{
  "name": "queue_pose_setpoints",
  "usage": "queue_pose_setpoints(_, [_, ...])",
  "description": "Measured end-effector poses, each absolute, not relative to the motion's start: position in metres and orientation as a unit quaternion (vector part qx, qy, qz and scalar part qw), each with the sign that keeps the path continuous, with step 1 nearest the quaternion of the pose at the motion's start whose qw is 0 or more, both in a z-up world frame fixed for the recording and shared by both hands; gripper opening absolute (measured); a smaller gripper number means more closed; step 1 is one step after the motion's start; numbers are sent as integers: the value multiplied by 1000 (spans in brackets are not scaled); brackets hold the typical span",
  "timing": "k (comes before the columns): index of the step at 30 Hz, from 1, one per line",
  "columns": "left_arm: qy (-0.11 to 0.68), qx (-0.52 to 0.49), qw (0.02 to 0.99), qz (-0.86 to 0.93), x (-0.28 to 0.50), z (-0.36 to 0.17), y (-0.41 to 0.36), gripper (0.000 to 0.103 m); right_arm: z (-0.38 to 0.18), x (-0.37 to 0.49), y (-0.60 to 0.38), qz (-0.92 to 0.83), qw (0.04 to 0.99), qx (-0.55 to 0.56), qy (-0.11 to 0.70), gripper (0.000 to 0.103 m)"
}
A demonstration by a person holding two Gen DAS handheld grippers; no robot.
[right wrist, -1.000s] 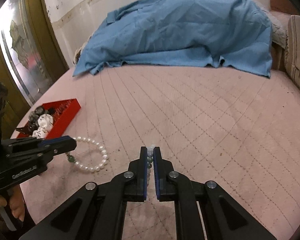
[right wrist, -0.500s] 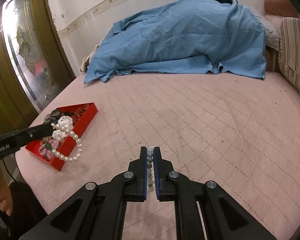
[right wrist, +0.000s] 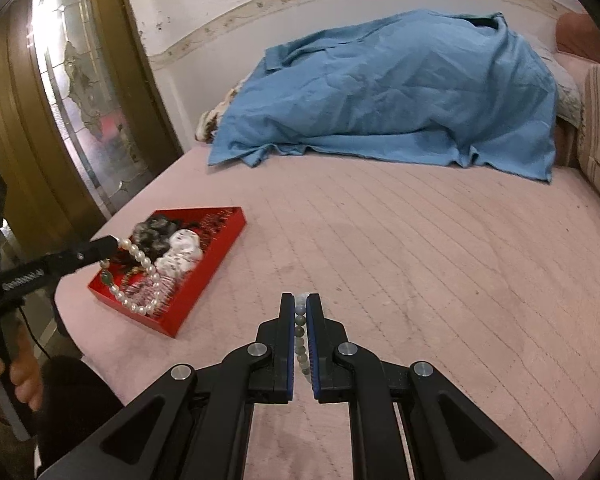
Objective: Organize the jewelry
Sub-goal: 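Carry pearl bracelet into red tray with left tool while right drops jade bracelet there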
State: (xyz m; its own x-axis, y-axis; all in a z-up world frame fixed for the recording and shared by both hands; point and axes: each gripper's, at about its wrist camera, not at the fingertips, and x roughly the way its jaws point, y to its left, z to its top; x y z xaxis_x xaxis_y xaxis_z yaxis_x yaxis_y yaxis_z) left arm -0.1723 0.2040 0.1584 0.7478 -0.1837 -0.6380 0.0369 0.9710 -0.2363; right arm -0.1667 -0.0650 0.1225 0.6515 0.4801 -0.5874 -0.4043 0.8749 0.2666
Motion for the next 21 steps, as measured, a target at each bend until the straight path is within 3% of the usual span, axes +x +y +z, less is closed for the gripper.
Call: queue_pose_setpoints(21, [316, -109, 942, 24, -154, 146, 300, 9, 151, -171, 75, 316, 889, -67, 326, 7])
